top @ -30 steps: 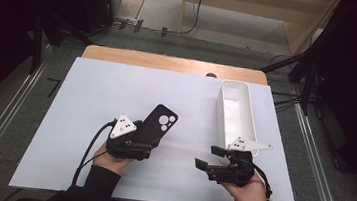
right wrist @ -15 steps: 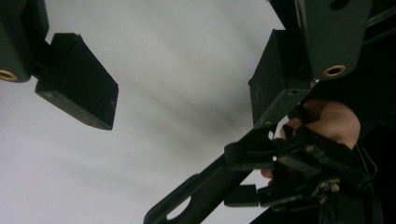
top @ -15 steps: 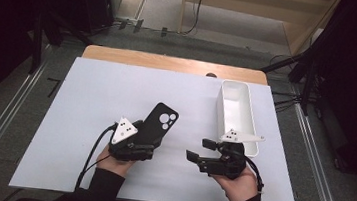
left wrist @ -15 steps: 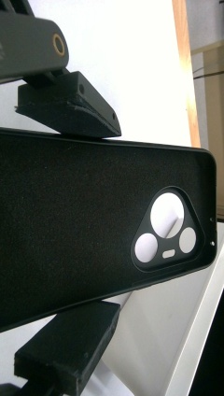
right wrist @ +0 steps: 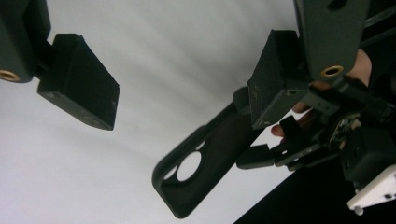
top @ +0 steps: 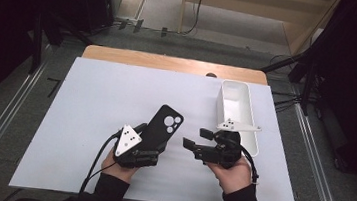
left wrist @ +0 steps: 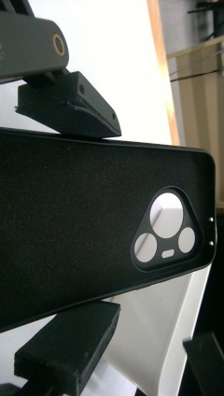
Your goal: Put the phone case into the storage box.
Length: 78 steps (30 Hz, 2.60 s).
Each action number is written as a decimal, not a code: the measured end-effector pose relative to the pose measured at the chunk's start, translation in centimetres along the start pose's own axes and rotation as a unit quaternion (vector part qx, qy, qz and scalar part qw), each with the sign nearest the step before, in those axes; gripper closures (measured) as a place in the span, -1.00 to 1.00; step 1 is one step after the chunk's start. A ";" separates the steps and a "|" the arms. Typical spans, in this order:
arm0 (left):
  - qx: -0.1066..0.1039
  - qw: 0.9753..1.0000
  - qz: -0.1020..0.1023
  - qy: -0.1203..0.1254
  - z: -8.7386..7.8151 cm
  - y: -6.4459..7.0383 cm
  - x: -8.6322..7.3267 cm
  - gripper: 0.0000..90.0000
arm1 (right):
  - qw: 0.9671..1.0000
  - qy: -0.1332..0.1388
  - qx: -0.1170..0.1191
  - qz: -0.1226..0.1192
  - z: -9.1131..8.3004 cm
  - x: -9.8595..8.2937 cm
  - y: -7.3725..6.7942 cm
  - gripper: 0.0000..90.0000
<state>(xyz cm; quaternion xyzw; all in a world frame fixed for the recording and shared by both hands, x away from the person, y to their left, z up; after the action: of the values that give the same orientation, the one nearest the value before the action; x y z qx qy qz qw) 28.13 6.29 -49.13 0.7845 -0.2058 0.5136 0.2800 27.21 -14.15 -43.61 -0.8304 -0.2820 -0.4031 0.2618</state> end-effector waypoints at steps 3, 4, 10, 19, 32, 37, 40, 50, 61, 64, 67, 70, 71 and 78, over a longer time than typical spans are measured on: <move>0.001 1.000 -0.004 0.003 0.0 0.1 -0.2 -0.69 | 1.000 0.000 0.001 0.001 0.4 0.3 0.0 -0.49; 0.000 1.000 -0.008 0.003 0.0 0.1 -0.3 -0.69 | 1.000 0.000 0.001 0.002 0.5 0.4 0.1 -0.49; -0.008 1.000 -0.015 -0.002 0.1 0.3 -0.7 -0.69 | 1.000 0.004 0.001 0.006 0.9 0.9 0.1 -0.49; -0.021 0.999 -0.026 -0.007 0.1 0.4 -0.8 -0.69 | 1.000 0.015 0.014 0.019 1.6 1.7 0.4 -0.49; -0.023 0.999 -0.024 0.006 -0.2 0.5 -0.5 -0.69 | 0.999 0.012 0.006 0.031 3.0 2.4 1.0 -0.46; -0.026 0.999 -0.023 0.008 -0.2 0.6 -0.5 -0.69 | 0.999 0.005 0.017 0.042 3.7 2.4 1.1 -0.40; -0.026 0.999 -0.023 0.009 -0.2 0.7 -0.5 -0.69 | 0.999 0.004 0.022 0.050 4.1 2.4 1.3 -0.36; -0.027 0.999 -0.018 0.005 -0.1 0.8 -0.7 -0.69 | 0.996 0.004 0.042 0.074 5.1 2.3 1.7 -0.04; -0.024 1.000 -0.011 0.009 -0.2 1.0 -0.7 -0.69 | 0.991 0.004 0.066 0.116 4.9 2.3 2.4 0.56; -0.023 1.000 -0.006 0.012 -0.2 1.1 -0.8 -0.69 | 0.988 0.001 0.074 0.138 4.7 2.3 2.5 0.61; -0.022 1.000 -0.004 0.012 -0.3 1.2 -0.9 -0.69 | 0.985 -0.005 0.081 0.150 4.6 2.3 2.5 0.63; -0.026 0.999 -0.005 0.022 -0.4 1.2 -0.8 -0.70 | 0.984 -0.002 0.085 0.154 4.4 2.4 2.4 0.65; -0.026 0.999 -0.004 0.022 -0.4 1.3 -0.8 -0.70 | 0.984 0.000 0.088 0.157 4.3 2.5 2.4 0.65; -0.030 0.999 -0.005 0.029 -0.4 1.3 -0.8 -0.70 | 0.983 0.000 0.091 0.158 4.0 2.8 2.1 0.66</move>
<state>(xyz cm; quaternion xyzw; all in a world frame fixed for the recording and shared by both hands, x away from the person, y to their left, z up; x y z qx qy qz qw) 26.77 5.55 -49.45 0.7615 -0.2088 0.5284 0.3120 32.17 -12.22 -43.93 -0.8373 -0.1830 -0.3293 0.3963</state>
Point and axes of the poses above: each handheld gripper's, and its own axes: z roughly forward along the jaws, x roughly out of its top, y roughly to its right, the point moved 5 cm from there along z, roughly forward along the jaws, and after that the axes turned 11 degrees about -z, right-handed, at the moved point
